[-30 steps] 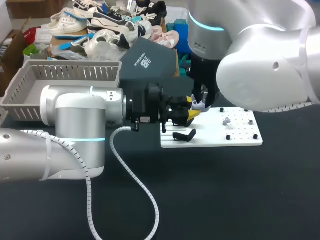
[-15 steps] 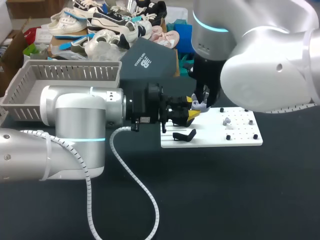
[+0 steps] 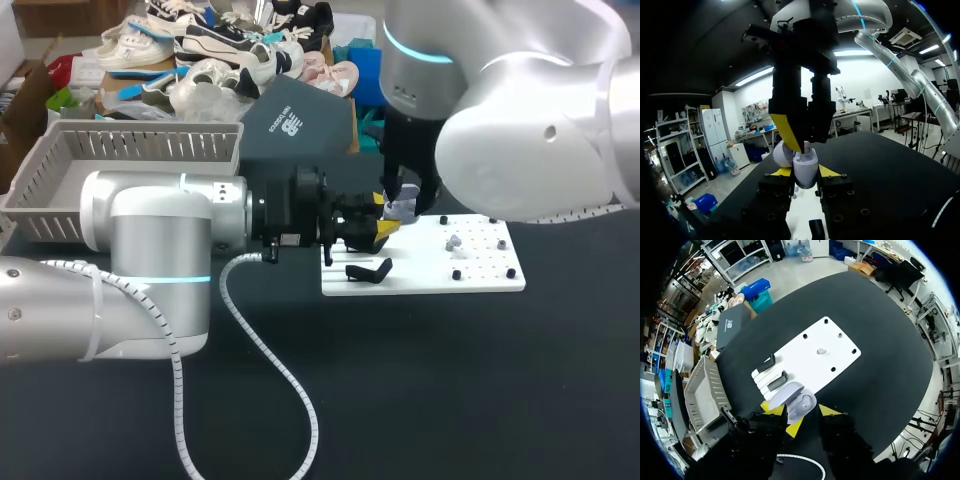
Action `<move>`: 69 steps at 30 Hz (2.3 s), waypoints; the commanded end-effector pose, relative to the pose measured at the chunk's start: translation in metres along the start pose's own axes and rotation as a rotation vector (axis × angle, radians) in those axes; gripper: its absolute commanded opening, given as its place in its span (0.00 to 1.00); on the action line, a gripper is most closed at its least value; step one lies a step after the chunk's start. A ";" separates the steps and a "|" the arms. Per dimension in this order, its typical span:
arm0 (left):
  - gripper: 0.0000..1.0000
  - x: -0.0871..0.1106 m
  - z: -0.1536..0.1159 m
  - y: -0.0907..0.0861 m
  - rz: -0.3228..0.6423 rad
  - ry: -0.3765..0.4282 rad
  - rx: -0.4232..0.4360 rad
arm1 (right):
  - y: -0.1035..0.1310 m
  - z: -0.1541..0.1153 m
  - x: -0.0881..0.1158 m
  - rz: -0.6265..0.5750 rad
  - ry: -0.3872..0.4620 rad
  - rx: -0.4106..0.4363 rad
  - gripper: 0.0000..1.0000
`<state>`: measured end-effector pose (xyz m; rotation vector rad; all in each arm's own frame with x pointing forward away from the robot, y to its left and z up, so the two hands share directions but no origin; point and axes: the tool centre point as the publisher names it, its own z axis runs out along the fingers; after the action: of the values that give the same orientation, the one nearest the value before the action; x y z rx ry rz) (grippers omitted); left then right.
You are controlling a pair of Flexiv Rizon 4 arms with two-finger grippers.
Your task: Pick up each earbud case from the left stands, insert the matching earbuds, close the lid, and place the case in the box.
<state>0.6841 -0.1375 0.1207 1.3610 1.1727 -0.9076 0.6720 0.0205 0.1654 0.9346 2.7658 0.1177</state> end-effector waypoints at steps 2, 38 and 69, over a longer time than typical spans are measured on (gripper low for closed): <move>0.00 0.000 0.000 -0.001 0.002 -0.001 -0.005 | -0.006 -0.008 0.007 0.007 -0.020 -0.006 0.36; 0.00 0.000 0.000 -0.001 0.002 -0.001 -0.005 | -0.105 0.064 -0.022 -0.221 0.013 -0.242 0.37; 0.00 0.000 0.000 -0.001 0.002 -0.001 -0.005 | -0.064 0.125 -0.068 -0.280 0.122 -0.251 0.42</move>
<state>0.6840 -0.1377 0.1206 1.3613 1.1731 -0.9077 0.7080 -0.0746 0.0484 0.4882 2.8511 0.4809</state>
